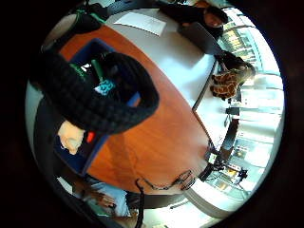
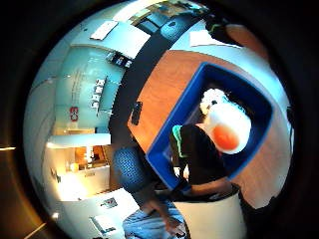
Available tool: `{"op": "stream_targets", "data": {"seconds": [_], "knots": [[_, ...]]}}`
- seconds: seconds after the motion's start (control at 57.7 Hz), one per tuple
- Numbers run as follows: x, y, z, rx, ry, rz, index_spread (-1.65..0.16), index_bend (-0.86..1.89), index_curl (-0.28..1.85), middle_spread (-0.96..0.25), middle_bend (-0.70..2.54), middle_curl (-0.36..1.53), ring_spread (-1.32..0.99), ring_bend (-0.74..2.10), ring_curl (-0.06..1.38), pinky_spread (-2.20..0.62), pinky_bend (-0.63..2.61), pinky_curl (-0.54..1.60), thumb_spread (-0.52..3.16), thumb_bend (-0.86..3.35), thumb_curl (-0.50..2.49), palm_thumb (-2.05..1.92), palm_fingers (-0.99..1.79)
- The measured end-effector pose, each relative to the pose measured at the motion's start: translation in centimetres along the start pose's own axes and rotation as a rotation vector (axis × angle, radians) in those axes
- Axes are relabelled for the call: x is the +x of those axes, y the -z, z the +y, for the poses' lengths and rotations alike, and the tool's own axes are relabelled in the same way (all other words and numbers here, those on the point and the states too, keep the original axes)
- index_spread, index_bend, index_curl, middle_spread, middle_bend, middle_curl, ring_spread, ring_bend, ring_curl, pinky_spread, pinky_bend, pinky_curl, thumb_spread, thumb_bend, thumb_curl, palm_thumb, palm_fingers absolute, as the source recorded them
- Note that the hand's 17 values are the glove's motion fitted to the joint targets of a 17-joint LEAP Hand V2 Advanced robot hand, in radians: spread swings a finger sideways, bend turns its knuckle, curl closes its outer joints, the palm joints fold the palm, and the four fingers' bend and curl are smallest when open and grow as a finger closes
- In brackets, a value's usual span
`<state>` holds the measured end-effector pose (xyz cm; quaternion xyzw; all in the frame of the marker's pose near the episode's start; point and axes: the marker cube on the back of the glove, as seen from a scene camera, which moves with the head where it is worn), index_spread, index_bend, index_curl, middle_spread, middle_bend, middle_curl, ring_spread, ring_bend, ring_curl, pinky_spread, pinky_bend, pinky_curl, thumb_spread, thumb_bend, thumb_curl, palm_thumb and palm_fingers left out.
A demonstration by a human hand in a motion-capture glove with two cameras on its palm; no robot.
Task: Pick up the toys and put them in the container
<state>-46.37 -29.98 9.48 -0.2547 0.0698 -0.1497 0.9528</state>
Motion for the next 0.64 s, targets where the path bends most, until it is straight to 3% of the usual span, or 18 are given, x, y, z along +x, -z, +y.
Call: {"op": "stream_targets", "data": {"seconds": [0.641], "knots": [[13.1, -2.4, 10.0, -0.001, -0.074, -0.004, -0.33, 0.19, 0.42, 0.03, 0.18, 0.36, -0.05, 0.58, 0.4, -0.11, 1.16, 0.36, 1.48, -0.01, 0.27, -0.02, 0.15]]}}
